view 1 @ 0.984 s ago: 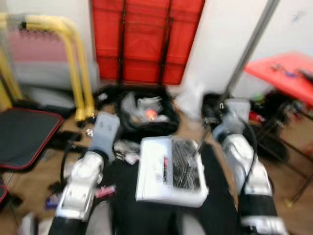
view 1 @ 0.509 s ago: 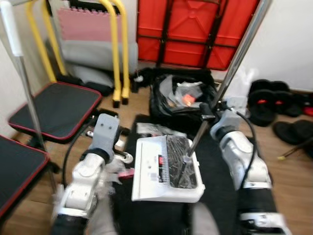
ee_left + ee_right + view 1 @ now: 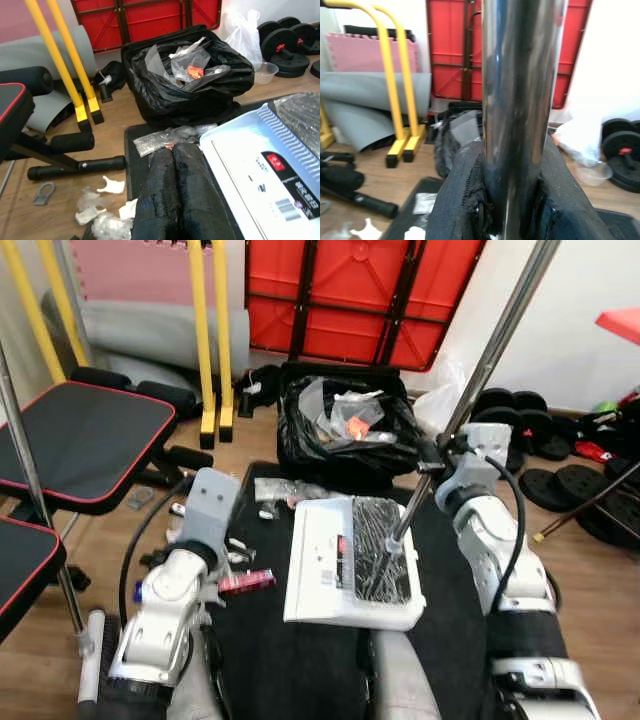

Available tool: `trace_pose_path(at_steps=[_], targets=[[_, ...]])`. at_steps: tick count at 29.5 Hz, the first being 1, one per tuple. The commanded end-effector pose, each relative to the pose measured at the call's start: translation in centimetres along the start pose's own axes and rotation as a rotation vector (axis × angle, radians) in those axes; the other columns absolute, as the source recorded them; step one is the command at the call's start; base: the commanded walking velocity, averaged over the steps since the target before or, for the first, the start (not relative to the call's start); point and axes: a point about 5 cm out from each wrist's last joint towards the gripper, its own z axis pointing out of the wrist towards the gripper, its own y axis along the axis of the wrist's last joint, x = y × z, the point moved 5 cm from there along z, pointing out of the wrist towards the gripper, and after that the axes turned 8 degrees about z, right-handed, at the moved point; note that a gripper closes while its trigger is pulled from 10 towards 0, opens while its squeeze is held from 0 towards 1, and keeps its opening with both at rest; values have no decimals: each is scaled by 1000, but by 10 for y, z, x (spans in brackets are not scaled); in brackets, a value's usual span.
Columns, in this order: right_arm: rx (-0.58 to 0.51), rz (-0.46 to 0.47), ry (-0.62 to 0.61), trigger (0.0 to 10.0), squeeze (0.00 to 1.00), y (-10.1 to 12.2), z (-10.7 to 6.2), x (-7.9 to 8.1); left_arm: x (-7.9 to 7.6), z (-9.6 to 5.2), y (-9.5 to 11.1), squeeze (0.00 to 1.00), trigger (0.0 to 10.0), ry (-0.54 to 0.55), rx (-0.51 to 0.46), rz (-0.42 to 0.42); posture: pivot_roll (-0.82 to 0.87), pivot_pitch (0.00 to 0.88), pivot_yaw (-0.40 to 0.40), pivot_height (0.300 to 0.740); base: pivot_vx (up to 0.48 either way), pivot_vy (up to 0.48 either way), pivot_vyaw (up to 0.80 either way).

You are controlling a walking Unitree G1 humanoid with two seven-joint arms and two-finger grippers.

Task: Sweep floor

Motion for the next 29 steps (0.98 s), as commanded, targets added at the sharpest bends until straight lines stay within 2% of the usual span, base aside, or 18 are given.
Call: trace_pose_path(at_steps=[1,9,14,15,18,21,23,26,29], targets=[[-92,-15,-27,10000,0,25,3,-10,-2,-1,0,0,10000,-12,5,3,-107,54,-124,480,0,0,0],[-139,-43,-30,10000,0,36,6,-15,-2,-2,1,0,10000,-21,-1,10,-107,62,-120,445,0,0,0],[-218,-56,-22,10000,0,56,9,-21,-2,-2,1,0,10000,-24,-1,13,-103,67,-115,425,0,0,0],[-252,-68,-42,10000,0,68,11,-31,-2,-2,2,0,10000,-25,-1,15,-99,70,-115,415,0,0,0],[-266,-73,-56,10000,0,74,12,-37,-2,-3,2,0,10000,-26,-1,16,-99,70,-115,410,0,0,0],[-304,-87,-155,10000,0,95,16,-72,-1,-5,2,0,10000,-30,-1,20,-90,83,-113,395,0,0,0],[-304,-99,-202,10000,0,99,17,-87,0,-6,2,0,10000,-33,-1,23,-83,93,-110,385,0,0,0],[-280,-105,-238,10000,0,93,18,-99,0,-9,3,0,10000,-38,-1,25,-73,109,-108,370,0,0,0],[-269,-111,-241,10000,0,89,18,-100,0,-10,3,0,10000,-42,-1,27,-67,121,-107,365,0,0,0]])
